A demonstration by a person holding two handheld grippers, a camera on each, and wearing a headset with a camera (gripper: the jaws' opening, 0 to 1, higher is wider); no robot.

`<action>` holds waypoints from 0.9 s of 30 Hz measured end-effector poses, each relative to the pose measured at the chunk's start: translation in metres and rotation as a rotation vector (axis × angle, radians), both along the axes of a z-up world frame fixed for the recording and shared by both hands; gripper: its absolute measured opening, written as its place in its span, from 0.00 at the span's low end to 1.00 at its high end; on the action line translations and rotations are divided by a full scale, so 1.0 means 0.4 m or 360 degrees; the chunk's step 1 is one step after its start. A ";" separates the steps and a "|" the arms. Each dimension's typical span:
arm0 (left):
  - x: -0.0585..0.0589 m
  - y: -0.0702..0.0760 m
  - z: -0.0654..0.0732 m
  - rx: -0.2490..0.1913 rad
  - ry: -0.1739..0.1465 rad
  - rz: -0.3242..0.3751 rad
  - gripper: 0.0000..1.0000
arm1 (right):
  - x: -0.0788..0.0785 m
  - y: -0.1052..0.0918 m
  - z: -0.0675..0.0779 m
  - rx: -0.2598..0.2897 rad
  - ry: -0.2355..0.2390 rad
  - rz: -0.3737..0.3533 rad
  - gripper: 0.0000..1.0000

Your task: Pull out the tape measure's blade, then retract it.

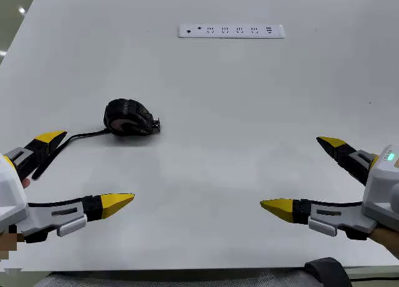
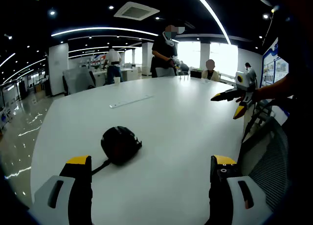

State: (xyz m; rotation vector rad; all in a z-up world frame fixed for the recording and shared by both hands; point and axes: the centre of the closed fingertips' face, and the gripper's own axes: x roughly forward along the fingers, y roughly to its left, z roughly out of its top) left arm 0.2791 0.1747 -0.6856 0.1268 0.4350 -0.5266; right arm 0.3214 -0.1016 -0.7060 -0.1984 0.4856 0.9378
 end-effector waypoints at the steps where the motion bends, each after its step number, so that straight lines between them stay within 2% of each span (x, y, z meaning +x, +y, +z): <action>1: -0.003 -0.001 0.001 -0.0002 -0.0002 0.0001 0.99 | 0.001 -0.001 -0.002 -0.0004 0.0000 -0.0001 0.99; 15: -0.006 -0.003 0.000 -0.0005 0.0001 0.0008 0.99 | -0.005 0.003 -0.001 -0.0002 0.0015 0.0023 0.99; 21: -0.007 -0.003 0.001 -0.0002 0.0001 0.0005 0.99 | 0.004 -0.001 0.007 0.0004 -0.0044 0.0022 0.99; 27: -0.004 -0.001 0.002 0.0001 0.0000 0.0006 0.99 | 0.012 -0.010 0.001 -0.0012 -0.0043 0.0015 0.99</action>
